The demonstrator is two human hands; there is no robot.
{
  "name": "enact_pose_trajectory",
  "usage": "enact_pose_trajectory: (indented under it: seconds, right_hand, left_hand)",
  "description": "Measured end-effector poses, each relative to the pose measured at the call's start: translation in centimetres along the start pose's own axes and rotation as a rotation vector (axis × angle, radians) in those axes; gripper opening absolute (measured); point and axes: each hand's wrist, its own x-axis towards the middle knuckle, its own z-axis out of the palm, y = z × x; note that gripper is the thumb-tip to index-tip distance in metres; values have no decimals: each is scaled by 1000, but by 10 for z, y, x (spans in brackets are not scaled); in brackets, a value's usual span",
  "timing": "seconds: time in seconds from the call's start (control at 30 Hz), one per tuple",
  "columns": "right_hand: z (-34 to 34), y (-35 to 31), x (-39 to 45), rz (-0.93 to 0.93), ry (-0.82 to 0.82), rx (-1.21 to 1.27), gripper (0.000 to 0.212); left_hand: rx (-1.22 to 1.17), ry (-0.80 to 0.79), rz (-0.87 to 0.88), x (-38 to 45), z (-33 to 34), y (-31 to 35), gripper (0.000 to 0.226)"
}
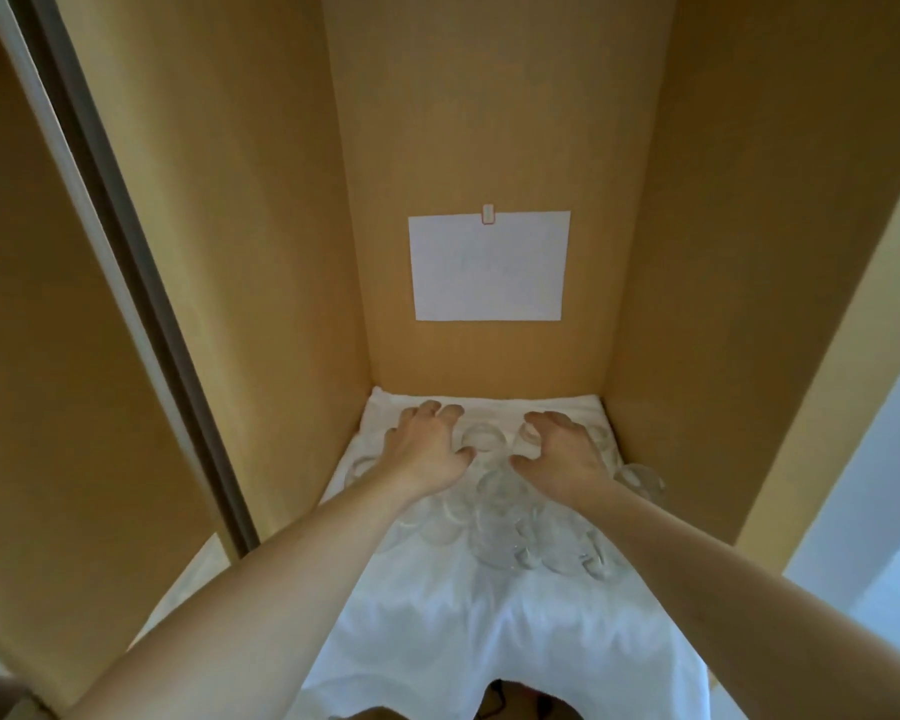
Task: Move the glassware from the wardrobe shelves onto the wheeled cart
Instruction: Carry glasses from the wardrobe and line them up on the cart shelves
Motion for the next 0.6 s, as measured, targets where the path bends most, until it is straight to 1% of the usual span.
enact_pose_trajectory:
  seconds: [0.17, 0.33, 0.43, 0.6]
  right_hand:
    - [8, 4, 8, 72, 15, -61, 70]
    - [10, 10, 30, 84, 8, -145, 74]
    - [9, 12, 51, 68, -79, -192, 83]
    - [13, 15, 84, 42, -309, -207, 93]
  left_hand:
    - [-42, -51, 37, 25, 8, -13, 66]
    - [-42, -120, 78, 51, 24, -10, 67]
    - [-15, -187, 90, 70, 33, -9, 70]
    - [8, -339, 81, 100, 46, -7, 75]
